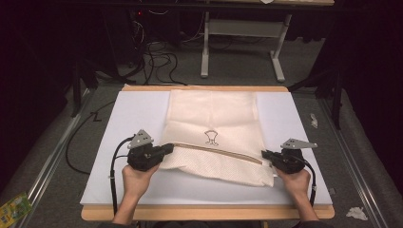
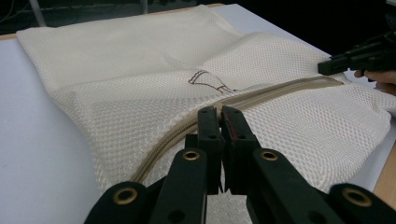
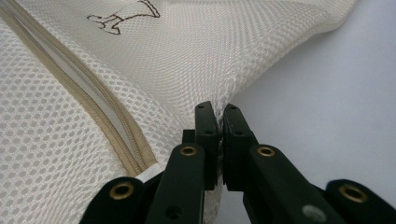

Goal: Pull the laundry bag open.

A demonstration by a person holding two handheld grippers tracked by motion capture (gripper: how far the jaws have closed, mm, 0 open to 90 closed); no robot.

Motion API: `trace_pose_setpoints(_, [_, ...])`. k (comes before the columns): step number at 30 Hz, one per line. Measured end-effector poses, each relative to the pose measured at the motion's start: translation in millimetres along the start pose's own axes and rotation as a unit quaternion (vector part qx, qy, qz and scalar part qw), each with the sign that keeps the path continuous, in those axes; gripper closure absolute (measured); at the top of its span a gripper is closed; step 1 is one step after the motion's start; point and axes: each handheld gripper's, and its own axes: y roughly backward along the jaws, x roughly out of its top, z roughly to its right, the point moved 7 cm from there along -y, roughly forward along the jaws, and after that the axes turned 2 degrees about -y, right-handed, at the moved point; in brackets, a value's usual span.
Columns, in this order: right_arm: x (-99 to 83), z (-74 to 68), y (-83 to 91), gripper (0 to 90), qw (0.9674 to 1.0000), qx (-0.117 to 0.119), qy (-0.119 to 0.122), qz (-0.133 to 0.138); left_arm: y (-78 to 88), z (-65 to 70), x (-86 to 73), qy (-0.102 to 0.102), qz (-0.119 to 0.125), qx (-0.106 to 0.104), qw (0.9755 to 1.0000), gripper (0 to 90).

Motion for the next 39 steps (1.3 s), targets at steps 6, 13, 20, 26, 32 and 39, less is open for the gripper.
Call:
trace_pose_setpoints(6, [0.1,-0.4,0.4,88.2,1.0000,0.002,0.000,0.000,3.2,-2.1,1.1,0.002,0.005,0.003,1.0000,87.2])
trace_pose_setpoints(13, [1.2,-1.3,0.4,88.2,1.0000,0.001,0.001,0.000,3.6,-3.1,0.6,0.005,0.007,0.003,1.0000,87.2])
trace_pose_setpoints(20, [1.8,-2.2,0.6,88.2,1.0000,0.002,0.001,0.001,5.0,-3.6,0.1,0.005,0.008,0.002,1.0000,87.1])
trace_pose_setpoints(26, [0.0,0.8,1.1,88.2,1.0000,-0.001,-0.003,-0.001,10.6,-9.5,-1.6,0.021,0.017,0.003,0.9996,87.2])
trace_pose_setpoints(32, [-0.1,0.6,0.7,88.2,1.0000,-0.001,0.000,-0.001,11.0,-9.6,-2.3,0.013,0.013,0.009,0.9998,87.2])
trace_pose_setpoints(39, [1.2,0.1,0.9,88.3,1.0000,-0.003,0.001,0.001,12.8,-11.9,-4.1,0.012,0.012,0.018,0.9997,87.2])
